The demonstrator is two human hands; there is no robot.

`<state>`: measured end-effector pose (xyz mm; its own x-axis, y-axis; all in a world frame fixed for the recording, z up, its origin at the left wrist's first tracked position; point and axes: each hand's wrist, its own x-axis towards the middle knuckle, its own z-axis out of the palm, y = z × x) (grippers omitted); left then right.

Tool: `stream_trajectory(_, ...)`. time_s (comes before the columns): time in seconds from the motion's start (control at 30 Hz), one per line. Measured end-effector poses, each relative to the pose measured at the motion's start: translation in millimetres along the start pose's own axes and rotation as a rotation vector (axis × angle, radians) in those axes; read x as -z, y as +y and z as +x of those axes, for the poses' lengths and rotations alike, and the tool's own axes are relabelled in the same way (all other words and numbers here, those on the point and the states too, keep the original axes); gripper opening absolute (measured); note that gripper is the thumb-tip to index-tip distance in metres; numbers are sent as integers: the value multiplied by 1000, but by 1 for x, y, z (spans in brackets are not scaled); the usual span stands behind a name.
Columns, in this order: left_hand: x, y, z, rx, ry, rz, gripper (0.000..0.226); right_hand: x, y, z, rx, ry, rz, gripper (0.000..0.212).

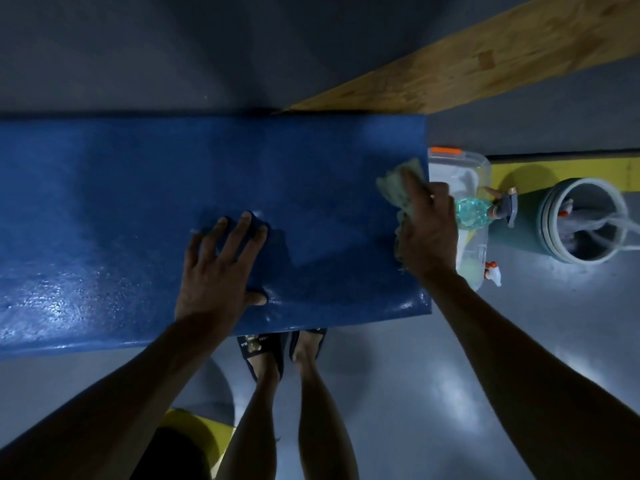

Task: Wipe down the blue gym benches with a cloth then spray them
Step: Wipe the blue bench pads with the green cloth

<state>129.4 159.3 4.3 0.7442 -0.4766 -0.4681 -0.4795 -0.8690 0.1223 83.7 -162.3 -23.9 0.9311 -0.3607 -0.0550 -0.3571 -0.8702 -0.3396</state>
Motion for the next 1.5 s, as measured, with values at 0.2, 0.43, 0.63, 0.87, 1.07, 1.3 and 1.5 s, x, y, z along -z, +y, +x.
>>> stream_trajectory(0.2, -1, 2, 2, 19, 4, -14, 122, -12, -4, 37, -752, 127, 201, 48)
stream_trajectory(0.43, 0, 6, 3, 33, 13, -28, 121, -24, -53, 25, -626, 209, 116, 62)
stream_trajectory(0.63, 1, 7, 2, 35, -12, 17, 117, -63, -172, -17, 171, -116, 119, 64)
stream_trajectory(0.87, 1, 7, 3, 41, 0, -17, 122, -18, -45, 31, 390, -118, -124, 72)
stream_trajectory(1.07, 3, 8, 1, 48, -16, -21, 120, -21, -44, 46, -259, 91, -23, 70)
stream_trajectory(1.3, 2, 7, 2, 47, -20, -8, 122, -52, -145, 49, 343, -73, -50, 71)
stream_trajectory(1.5, 1, 7, 3, 55, -12, -39, 122, -12, -54, 98, 377, -118, -166, 62)
